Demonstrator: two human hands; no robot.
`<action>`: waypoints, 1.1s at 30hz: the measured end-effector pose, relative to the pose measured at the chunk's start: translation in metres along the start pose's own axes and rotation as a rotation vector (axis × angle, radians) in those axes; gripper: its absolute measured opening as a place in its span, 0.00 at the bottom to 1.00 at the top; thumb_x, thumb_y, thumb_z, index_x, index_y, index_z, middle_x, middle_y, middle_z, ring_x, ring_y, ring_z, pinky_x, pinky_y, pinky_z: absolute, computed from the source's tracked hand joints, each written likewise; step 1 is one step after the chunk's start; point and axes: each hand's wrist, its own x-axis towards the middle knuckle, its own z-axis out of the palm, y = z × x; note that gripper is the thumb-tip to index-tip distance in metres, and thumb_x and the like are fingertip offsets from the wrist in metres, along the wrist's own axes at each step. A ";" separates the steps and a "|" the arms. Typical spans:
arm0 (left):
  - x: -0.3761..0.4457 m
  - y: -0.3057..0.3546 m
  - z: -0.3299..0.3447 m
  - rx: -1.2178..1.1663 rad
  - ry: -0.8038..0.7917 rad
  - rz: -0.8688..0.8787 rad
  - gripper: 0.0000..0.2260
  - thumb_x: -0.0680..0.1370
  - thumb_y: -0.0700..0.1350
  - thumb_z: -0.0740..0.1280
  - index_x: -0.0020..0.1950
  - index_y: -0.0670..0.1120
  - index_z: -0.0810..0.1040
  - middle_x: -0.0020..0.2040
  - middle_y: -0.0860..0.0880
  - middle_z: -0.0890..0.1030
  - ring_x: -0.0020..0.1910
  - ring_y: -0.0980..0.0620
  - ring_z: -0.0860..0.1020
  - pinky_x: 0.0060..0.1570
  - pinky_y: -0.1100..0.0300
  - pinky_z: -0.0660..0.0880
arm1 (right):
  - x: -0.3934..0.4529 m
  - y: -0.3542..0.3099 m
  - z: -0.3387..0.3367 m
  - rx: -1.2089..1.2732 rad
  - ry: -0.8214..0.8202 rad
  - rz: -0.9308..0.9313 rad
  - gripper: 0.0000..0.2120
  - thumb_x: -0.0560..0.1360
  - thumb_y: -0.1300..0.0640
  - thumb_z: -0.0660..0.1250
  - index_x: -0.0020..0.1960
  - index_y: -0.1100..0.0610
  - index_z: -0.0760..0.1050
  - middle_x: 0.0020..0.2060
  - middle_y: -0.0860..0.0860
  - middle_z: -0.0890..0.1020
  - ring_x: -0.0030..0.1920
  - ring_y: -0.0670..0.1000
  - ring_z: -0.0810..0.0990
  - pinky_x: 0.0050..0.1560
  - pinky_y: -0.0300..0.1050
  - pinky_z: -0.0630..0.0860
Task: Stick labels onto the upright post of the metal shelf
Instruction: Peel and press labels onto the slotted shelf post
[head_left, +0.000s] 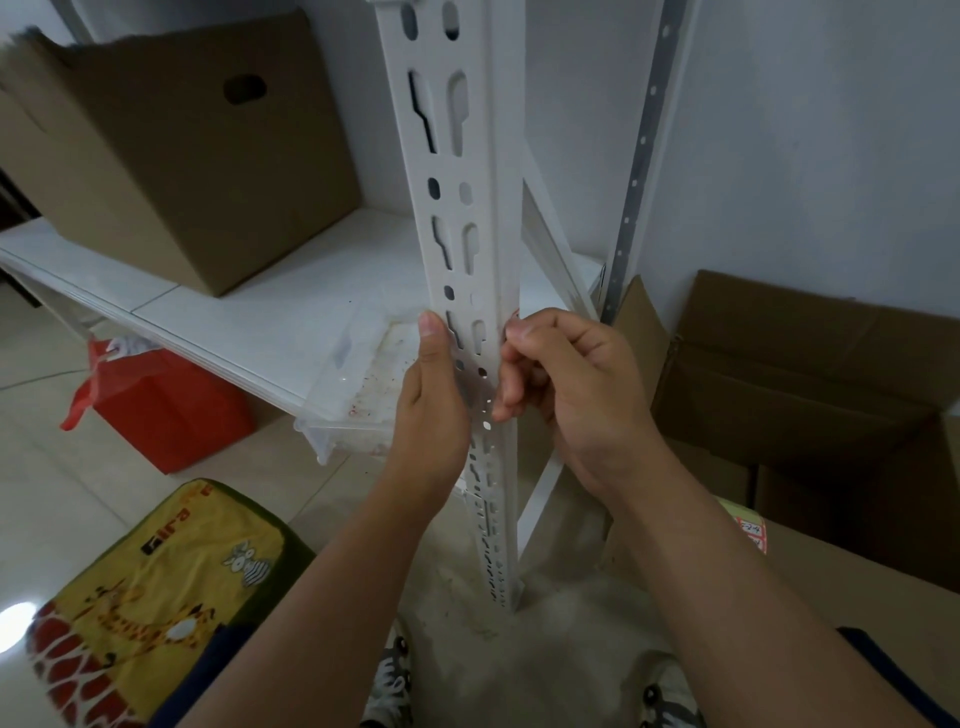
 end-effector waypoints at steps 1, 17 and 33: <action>0.000 0.000 0.001 -0.007 0.013 -0.003 0.25 0.81 0.61 0.43 0.38 0.59 0.78 0.33 0.67 0.81 0.39 0.76 0.76 0.44 0.71 0.67 | 0.000 0.000 0.000 -0.005 0.003 0.003 0.13 0.78 0.65 0.60 0.36 0.62 0.75 0.24 0.56 0.75 0.25 0.55 0.75 0.33 0.48 0.75; 0.000 0.000 0.000 0.008 -0.029 -0.006 0.28 0.79 0.64 0.42 0.35 0.68 0.80 0.37 0.67 0.82 0.43 0.74 0.77 0.52 0.67 0.68 | 0.001 -0.001 0.003 -0.021 0.047 0.016 0.13 0.77 0.65 0.61 0.33 0.64 0.74 0.23 0.56 0.73 0.24 0.55 0.72 0.33 0.47 0.75; 0.000 0.000 0.002 0.000 -0.029 -0.015 0.22 0.81 0.61 0.43 0.40 0.62 0.73 0.31 0.70 0.78 0.35 0.79 0.73 0.39 0.78 0.65 | 0.001 -0.003 0.007 -0.041 0.097 0.054 0.16 0.75 0.66 0.61 0.28 0.60 0.72 0.21 0.56 0.69 0.24 0.55 0.68 0.30 0.43 0.73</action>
